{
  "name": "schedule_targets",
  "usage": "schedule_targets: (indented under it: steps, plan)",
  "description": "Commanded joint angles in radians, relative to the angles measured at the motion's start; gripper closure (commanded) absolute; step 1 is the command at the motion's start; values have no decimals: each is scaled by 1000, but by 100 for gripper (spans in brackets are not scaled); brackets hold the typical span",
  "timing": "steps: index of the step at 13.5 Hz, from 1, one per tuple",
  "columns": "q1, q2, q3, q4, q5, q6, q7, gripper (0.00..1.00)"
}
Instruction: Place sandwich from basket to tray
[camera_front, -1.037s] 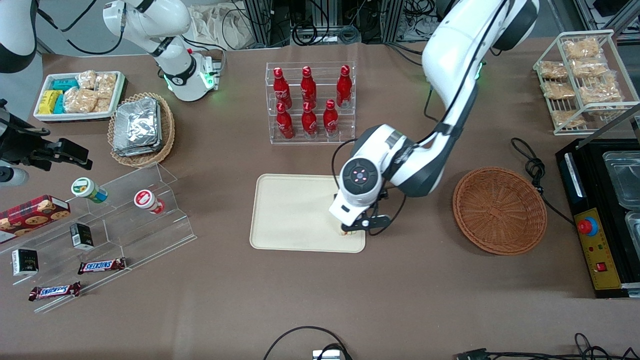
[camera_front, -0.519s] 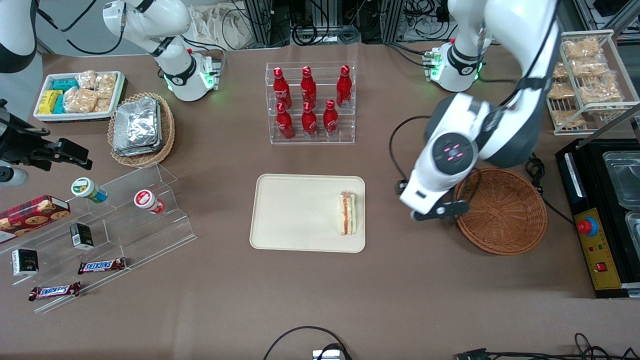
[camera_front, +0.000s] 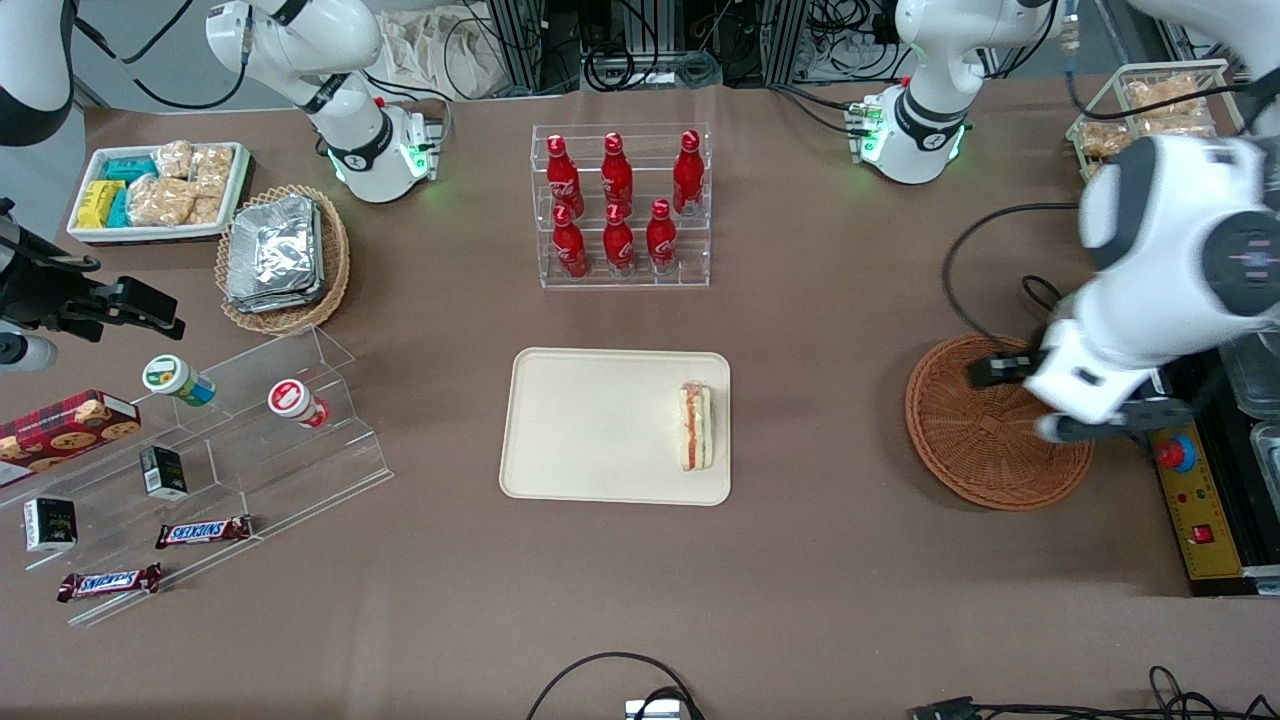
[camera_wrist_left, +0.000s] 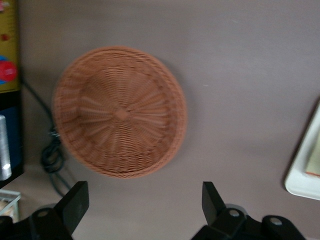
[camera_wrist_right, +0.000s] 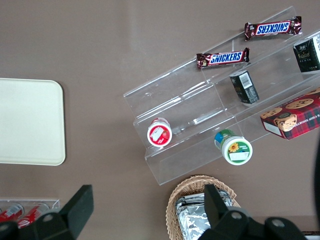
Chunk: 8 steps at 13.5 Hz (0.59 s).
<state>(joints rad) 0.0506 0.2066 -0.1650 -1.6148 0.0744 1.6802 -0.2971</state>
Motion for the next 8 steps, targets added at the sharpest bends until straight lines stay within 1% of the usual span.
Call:
schedule_targets:
  steps: [1, 3, 5, 8]
  plan:
    - [46, 14, -15, 53, -13, -53, 27, 0]
    - [45, 19, -15, 85, -8, -51, 32, 0]
    - [38, 57, -19, 162, -12, -57, 24, 0]
    - [37, 68, -19, 179, -15, -62, 13, 0]
